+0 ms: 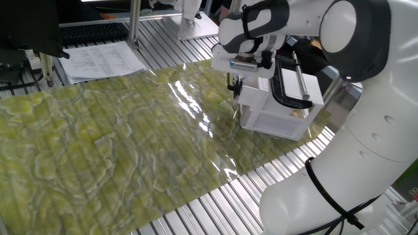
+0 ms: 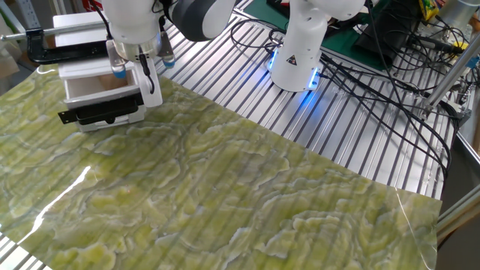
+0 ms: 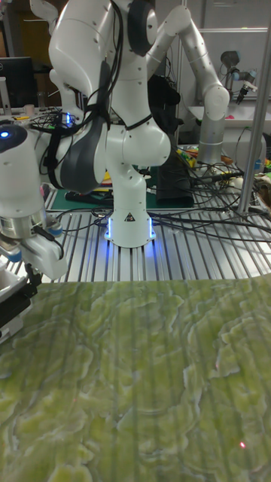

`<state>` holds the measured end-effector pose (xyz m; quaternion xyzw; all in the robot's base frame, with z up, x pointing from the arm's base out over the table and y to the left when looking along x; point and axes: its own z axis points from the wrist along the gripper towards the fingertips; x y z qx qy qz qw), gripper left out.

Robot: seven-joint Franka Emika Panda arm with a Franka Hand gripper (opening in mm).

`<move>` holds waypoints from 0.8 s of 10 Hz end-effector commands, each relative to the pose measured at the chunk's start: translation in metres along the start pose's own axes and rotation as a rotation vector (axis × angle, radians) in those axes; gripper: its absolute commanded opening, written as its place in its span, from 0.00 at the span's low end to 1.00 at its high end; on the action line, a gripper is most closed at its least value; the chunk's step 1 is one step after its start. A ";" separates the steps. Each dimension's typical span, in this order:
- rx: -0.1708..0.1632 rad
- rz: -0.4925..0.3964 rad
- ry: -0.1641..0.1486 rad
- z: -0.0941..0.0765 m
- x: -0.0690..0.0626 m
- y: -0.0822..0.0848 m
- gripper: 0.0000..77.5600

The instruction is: Grasp the handle and close the drawer

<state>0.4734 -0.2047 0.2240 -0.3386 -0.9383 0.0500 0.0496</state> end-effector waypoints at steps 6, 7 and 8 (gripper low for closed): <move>-0.007 0.005 -0.007 -0.006 0.000 -0.005 0.02; -0.008 0.002 -0.005 -0.006 0.000 -0.006 0.02; -0.008 -0.002 -0.004 -0.006 -0.001 -0.006 0.02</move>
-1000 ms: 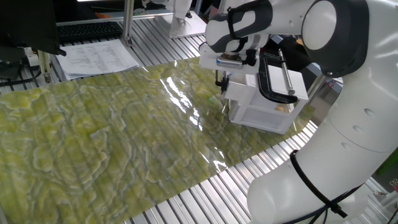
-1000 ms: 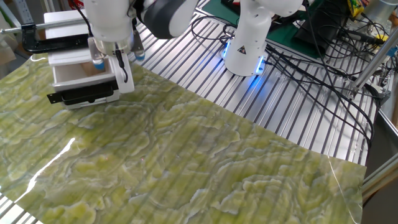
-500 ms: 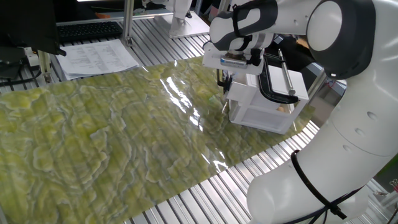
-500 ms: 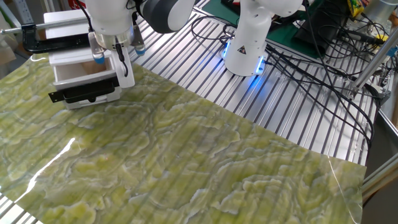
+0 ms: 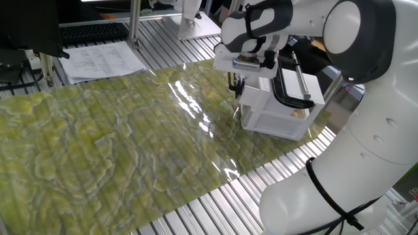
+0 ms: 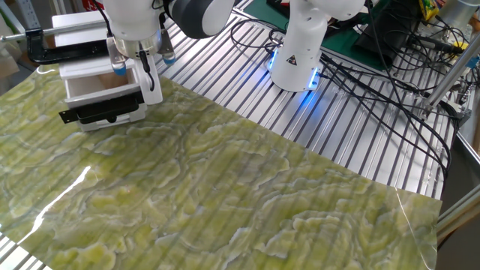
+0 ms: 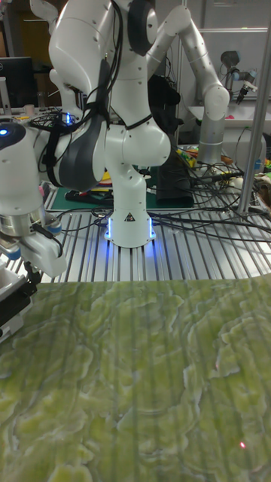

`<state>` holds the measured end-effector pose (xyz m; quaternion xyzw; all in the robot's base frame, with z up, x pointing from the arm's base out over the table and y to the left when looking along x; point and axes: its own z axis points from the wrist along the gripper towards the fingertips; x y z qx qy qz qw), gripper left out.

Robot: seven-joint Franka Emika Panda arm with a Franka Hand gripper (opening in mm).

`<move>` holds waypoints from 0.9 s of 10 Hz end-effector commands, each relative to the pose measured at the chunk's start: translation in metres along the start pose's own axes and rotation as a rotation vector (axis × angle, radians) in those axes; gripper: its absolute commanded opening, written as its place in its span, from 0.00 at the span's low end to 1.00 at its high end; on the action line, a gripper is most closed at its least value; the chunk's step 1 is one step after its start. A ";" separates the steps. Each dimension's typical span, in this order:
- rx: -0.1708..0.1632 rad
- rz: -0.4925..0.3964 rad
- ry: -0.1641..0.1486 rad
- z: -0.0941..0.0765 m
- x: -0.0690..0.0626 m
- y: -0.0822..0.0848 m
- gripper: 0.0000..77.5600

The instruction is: Grasp the handle and close the drawer

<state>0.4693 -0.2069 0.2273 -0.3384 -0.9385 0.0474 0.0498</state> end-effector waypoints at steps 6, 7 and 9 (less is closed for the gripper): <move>0.003 0.010 -0.011 0.001 -0.007 -0.004 0.02; 0.004 0.013 -0.012 0.001 -0.007 -0.004 0.02; -0.001 0.009 -0.008 0.001 -0.007 -0.004 0.02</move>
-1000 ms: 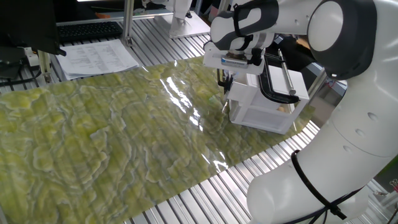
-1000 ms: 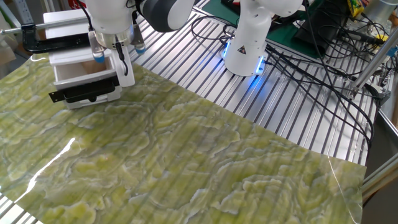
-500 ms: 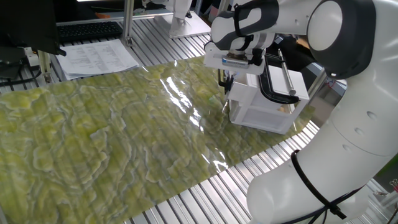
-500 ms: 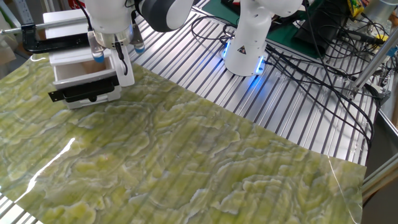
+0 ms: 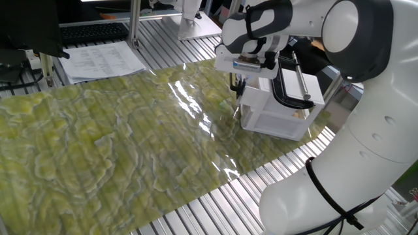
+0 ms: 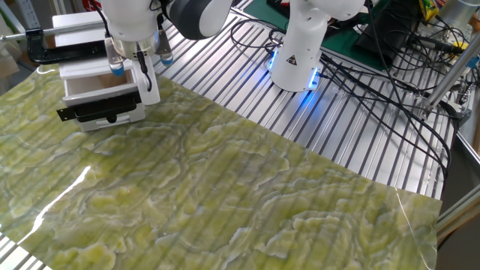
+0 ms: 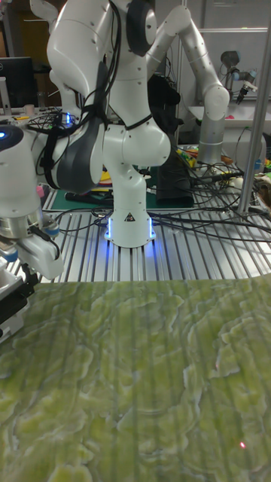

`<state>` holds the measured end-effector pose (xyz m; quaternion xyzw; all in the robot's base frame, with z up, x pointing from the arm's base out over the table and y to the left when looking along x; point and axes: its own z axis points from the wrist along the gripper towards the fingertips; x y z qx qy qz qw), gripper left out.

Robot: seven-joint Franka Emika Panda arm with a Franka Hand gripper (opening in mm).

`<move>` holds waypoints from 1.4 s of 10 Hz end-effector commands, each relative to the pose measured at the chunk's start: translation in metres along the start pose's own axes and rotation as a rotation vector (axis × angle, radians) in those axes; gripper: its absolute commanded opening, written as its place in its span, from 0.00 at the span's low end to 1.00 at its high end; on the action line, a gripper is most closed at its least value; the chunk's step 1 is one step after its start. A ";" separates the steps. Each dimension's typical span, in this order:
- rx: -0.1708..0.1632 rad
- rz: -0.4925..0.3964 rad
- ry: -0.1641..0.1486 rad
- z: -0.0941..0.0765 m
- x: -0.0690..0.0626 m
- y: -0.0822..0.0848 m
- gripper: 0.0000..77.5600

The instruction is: Grasp the handle and close the drawer

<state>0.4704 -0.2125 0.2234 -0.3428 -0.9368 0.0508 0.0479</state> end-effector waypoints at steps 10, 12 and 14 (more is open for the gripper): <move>-0.037 0.014 0.015 -0.003 -0.002 -0.001 0.02; -0.036 0.025 0.010 -0.003 -0.002 -0.001 0.02; -0.039 0.020 0.005 -0.001 -0.003 -0.005 0.02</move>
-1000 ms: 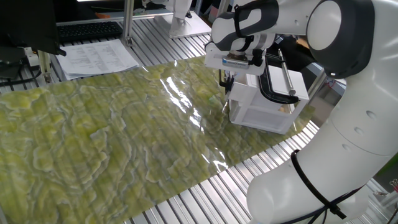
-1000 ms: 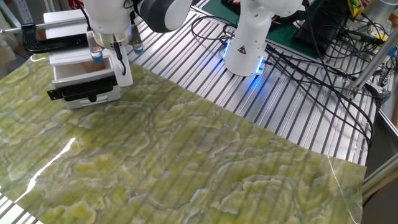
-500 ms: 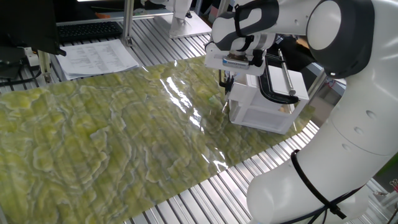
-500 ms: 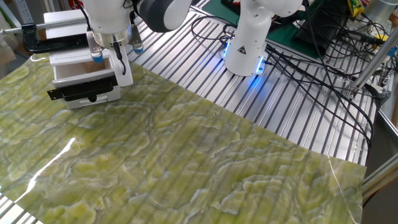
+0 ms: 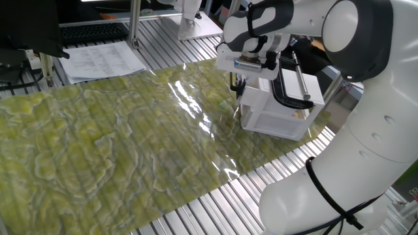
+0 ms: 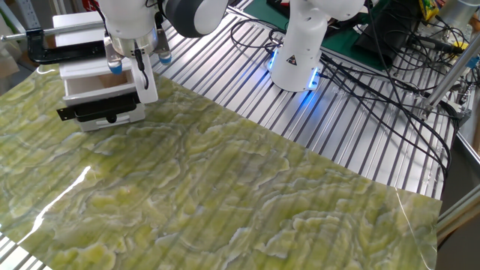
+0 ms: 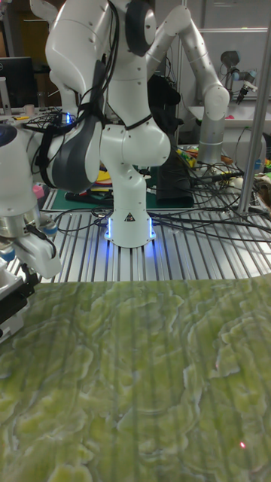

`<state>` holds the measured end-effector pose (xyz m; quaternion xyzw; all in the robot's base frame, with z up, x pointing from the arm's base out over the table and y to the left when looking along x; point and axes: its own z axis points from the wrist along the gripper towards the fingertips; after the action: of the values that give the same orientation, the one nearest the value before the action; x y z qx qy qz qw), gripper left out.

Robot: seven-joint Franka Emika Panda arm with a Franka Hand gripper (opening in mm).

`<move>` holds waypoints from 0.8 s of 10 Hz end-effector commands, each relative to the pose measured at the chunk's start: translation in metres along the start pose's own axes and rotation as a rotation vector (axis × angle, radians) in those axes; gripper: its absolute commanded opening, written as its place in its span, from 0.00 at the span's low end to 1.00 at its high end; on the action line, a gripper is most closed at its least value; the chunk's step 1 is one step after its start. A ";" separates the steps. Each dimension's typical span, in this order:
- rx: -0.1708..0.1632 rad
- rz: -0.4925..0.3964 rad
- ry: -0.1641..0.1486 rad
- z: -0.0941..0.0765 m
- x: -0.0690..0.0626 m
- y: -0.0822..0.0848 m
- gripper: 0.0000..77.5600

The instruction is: Grasp the handle and close the drawer

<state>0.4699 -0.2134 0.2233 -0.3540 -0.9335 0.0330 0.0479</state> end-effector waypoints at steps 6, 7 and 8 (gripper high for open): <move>-0.008 -0.007 -0.018 0.001 -0.008 -0.030 0.02; -0.008 -0.013 -0.016 -0.001 -0.009 -0.040 0.02; -0.008 -0.013 -0.016 -0.002 -0.009 -0.045 0.02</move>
<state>0.4550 -0.2412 0.2223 -0.3491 -0.9355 0.0311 0.0442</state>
